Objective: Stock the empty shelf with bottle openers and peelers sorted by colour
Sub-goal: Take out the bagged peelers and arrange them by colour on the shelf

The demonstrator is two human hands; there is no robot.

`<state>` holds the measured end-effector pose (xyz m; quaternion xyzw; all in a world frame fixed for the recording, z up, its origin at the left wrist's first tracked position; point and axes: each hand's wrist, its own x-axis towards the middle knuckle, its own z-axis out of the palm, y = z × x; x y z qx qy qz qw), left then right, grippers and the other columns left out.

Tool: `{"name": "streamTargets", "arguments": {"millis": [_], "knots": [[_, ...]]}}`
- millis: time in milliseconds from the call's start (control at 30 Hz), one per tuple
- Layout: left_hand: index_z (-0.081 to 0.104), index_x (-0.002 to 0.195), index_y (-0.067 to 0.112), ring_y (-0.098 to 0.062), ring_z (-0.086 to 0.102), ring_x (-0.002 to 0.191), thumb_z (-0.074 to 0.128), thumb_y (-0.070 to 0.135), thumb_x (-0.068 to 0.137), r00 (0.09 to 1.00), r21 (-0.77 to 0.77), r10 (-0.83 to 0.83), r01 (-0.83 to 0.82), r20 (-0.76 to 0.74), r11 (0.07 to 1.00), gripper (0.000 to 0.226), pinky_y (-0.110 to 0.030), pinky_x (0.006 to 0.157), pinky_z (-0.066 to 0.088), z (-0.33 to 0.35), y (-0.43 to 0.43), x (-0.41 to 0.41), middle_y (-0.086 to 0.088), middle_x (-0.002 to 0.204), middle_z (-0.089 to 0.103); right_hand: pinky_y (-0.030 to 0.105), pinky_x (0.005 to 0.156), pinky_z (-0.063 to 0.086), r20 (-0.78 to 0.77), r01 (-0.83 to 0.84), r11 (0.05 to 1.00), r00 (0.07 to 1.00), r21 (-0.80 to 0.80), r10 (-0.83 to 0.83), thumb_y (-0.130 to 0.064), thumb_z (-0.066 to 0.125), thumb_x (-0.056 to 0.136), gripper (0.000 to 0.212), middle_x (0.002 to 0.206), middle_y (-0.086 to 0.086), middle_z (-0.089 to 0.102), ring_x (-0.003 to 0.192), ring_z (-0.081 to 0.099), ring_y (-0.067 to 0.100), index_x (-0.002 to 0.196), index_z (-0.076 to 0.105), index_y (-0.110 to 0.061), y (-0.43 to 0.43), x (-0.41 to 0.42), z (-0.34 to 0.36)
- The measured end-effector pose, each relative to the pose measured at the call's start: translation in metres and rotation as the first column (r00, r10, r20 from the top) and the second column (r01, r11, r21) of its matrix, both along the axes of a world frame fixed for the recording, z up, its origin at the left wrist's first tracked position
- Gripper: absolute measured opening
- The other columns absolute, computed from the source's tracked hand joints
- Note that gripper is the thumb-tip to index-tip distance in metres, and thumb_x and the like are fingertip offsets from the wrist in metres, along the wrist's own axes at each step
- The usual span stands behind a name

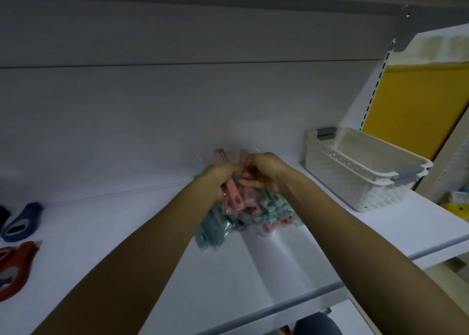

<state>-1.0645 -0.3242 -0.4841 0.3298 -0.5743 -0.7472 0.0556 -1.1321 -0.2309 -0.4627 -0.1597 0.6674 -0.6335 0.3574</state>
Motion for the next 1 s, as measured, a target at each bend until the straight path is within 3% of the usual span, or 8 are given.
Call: {"name": "streamTargets", "arguments": {"millis": [100,200,367,600,700,800,900,1000], "knots": [[0.066,0.095,0.007,-0.029,0.063,0.088,0.064,0.019,0.086,0.998,0.045,-0.066,0.066,0.001,0.997,0.015,-0.049,0.088,0.051,-0.003,0.004,0.005,-0.015,0.094,0.066,0.024,0.040,0.053,0.212,0.109,0.988,0.974,-0.110,-0.084,0.001,0.041,0.094,0.020,0.067,0.011,0.046,0.049,0.049,0.013,0.075,0.048,0.000,0.002,0.000,-0.007],[0.069,0.088,0.007,-0.026,0.067,0.083,0.066,0.018,0.084,0.992,0.103,-0.065,0.076,-0.108,0.992,0.012,-0.044,0.082,0.054,0.000,0.005,0.006,-0.013,0.089,0.070,0.016,0.034,0.045,0.478,0.128,0.960,0.878,-0.250,0.007,-0.003,0.037,0.095,0.021,0.056,0.008,0.043,0.031,0.044,0.009,0.075,0.044,-0.003,0.005,-0.004,0.001],[0.070,0.084,0.005,-0.018,0.069,0.060,0.070,0.011,0.080,0.973,0.049,-0.021,0.033,-0.232,0.998,0.007,-0.030,0.053,0.057,0.023,-0.011,0.032,-0.009,0.073,0.073,0.011,0.028,0.033,0.283,-0.020,0.960,0.954,-0.279,0.102,-0.002,0.039,0.096,0.027,0.040,0.002,0.042,0.026,0.035,0.006,0.070,0.046,-0.005,-0.013,0.015,0.024],[0.057,0.121,-0.001,-0.025,0.069,0.088,0.065,0.003,0.080,0.927,-0.003,0.085,-0.092,-0.366,0.996,0.042,-0.033,0.075,0.057,0.006,-0.056,0.118,-0.018,0.100,0.070,0.012,0.026,0.014,0.290,-0.086,0.947,0.940,-0.310,0.180,-0.003,0.034,0.090,0.033,0.037,-0.004,0.026,0.024,0.017,0.006,0.059,0.031,-0.015,-0.080,0.083,0.011],[0.050,0.124,-0.003,-0.031,0.065,0.086,0.067,-0.003,0.080,0.939,-0.175,0.295,-0.325,-0.179,0.929,0.047,-0.041,0.077,0.056,-0.019,-0.083,0.159,-0.023,0.105,0.062,0.013,0.033,0.020,0.067,-0.030,0.987,0.997,-0.161,0.041,-0.002,0.041,0.088,0.031,0.045,-0.001,0.033,0.033,0.026,0.009,0.061,0.038,-0.017,-0.103,0.117,-0.023],[0.053,0.115,-0.003,-0.029,0.063,0.086,0.074,0.004,0.075,0.936,-0.405,0.353,-0.327,-0.010,0.854,0.045,-0.035,0.076,0.055,-0.040,-0.098,0.184,-0.022,0.100,0.061,0.028,0.052,0.046,-0.301,-0.084,0.996,0.951,-0.008,0.077,-0.004,0.049,0.091,0.018,0.067,0.007,0.057,0.058,0.052,0.018,0.077,0.060,-0.010,-0.115,0.146,-0.062],[0.051,0.124,0.001,-0.020,0.058,0.087,0.071,0.012,0.078,0.940,-0.539,0.335,-0.246,0.072,0.806,0.051,-0.021,0.067,0.048,-0.047,-0.103,0.193,-0.016,0.114,0.060,0.032,0.077,0.047,-0.696,-0.170,0.974,0.681,0.152,0.228,-0.013,0.054,0.091,0.016,0.095,0.009,0.069,0.088,0.062,0.024,0.094,0.068,-0.006,-0.116,0.164,-0.091],[0.023,0.147,0.009,-0.025,0.033,0.136,0.061,0.022,0.089,0.935,-0.704,0.340,-0.173,0.103,0.689,0.071,-0.031,0.106,0.032,-0.054,-0.111,0.205,-0.008,0.155,0.022,0.028,0.071,0.045,-0.858,-0.156,0.966,0.445,0.207,0.256,-0.027,0.046,0.097,0.024,0.094,0.001,0.067,0.083,0.061,0.018,0.100,0.066,-0.015,-0.104,0.174,-0.112]]}}
